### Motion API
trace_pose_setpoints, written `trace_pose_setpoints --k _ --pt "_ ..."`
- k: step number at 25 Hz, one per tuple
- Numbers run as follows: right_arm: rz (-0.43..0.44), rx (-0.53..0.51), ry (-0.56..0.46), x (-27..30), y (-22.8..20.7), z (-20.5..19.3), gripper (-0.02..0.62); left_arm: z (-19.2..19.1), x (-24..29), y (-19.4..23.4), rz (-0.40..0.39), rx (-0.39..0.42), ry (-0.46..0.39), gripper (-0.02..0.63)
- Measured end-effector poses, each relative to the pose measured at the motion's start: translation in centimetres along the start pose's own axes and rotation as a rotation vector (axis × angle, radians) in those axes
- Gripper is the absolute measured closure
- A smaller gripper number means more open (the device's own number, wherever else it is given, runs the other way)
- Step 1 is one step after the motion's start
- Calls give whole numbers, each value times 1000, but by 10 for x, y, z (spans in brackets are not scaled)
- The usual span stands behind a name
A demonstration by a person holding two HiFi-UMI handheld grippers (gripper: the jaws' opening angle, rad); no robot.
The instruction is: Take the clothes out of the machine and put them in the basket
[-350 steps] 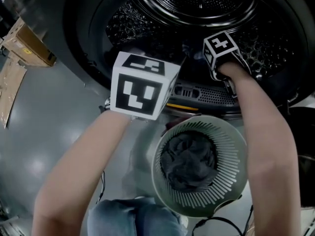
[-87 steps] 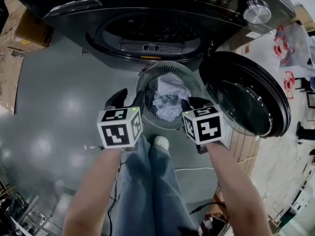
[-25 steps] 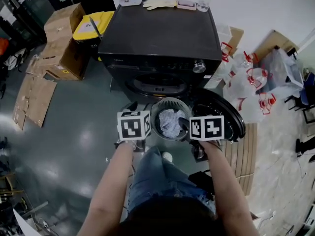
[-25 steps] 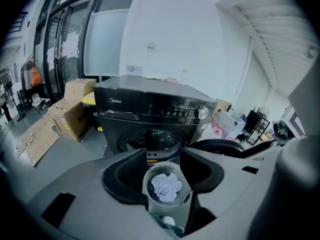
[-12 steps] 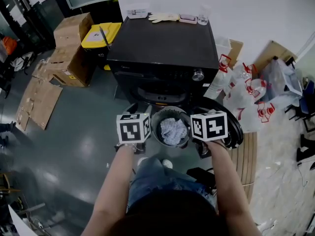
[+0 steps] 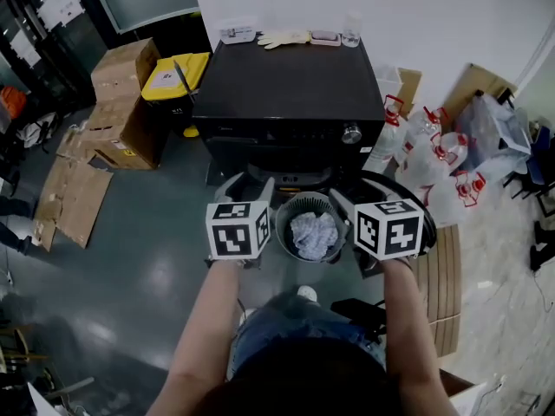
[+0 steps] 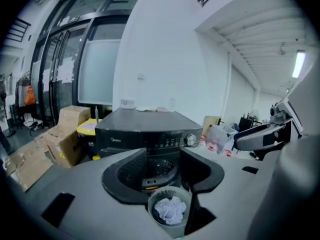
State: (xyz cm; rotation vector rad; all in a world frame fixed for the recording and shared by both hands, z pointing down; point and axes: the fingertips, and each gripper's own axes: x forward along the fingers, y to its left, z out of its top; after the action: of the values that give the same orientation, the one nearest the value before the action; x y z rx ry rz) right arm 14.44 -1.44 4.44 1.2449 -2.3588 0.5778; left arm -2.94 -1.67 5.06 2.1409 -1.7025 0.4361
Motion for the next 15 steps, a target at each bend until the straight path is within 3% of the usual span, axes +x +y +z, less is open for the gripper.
trace_pose_setpoints --k 10,15 --pt "-106 -82 -186 -22 74 34 333 45 -67 40 -95 140 -193 404" --pt "-176 -142 -207 -32 119 40 336 55 -96 62 -137 201 -233 405"
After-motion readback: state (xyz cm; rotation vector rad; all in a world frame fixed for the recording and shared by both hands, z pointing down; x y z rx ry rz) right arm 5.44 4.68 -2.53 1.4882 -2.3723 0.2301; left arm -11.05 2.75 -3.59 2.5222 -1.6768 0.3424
